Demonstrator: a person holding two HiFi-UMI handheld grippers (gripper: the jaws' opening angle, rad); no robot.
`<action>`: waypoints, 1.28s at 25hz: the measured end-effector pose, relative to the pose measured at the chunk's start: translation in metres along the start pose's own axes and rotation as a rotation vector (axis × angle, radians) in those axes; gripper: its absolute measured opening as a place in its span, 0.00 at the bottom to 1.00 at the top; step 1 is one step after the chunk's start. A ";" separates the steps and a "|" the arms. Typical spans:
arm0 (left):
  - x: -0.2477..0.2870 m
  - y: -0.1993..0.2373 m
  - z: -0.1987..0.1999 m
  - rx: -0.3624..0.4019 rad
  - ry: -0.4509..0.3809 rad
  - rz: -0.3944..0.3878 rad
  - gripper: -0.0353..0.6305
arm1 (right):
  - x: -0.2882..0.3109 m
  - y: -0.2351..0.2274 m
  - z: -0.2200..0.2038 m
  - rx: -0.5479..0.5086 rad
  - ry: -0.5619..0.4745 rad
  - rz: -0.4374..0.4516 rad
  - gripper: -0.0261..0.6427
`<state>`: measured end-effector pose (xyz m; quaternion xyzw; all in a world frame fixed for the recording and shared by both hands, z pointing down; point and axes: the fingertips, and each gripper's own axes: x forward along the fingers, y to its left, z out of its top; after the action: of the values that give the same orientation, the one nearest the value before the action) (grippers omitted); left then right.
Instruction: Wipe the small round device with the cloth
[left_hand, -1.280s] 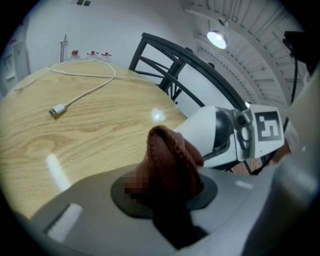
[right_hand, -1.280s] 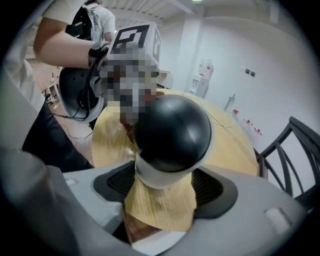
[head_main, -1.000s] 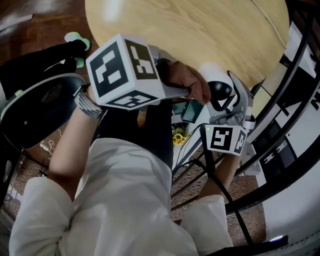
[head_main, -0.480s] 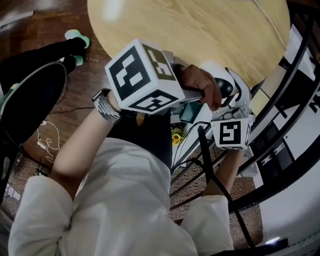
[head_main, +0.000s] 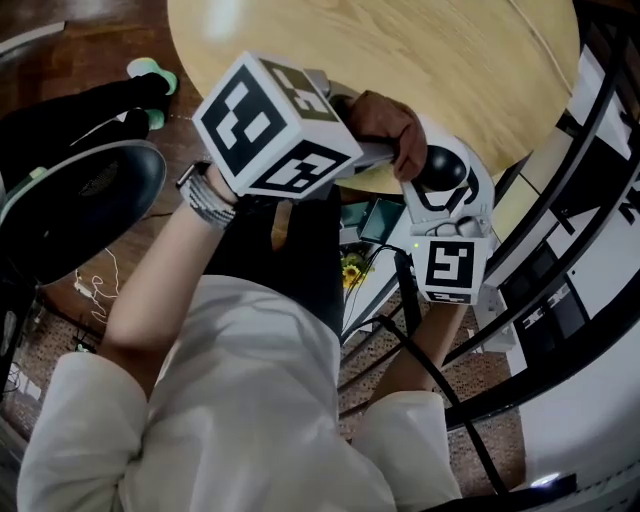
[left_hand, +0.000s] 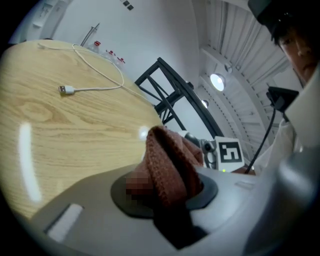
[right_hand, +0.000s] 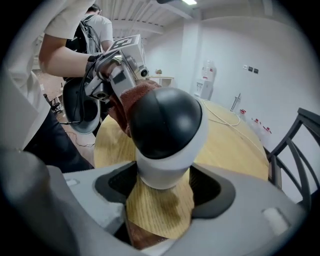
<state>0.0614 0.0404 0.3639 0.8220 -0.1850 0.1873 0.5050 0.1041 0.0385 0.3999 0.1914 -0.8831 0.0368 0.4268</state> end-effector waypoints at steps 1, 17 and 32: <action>0.000 0.002 0.000 0.008 0.008 0.011 0.24 | 0.000 0.000 0.000 0.011 0.001 -0.007 0.53; 0.017 0.038 -0.006 0.242 0.285 0.241 0.24 | -0.013 0.015 -0.001 0.089 0.002 -0.024 0.51; -0.045 -0.051 0.013 0.068 -0.047 -0.325 0.24 | -0.020 0.014 0.007 -0.152 -0.072 0.203 0.61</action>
<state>0.0494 0.0554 0.2978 0.8619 -0.0547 0.0901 0.4960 0.1047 0.0554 0.3817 0.0693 -0.9129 0.0060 0.4022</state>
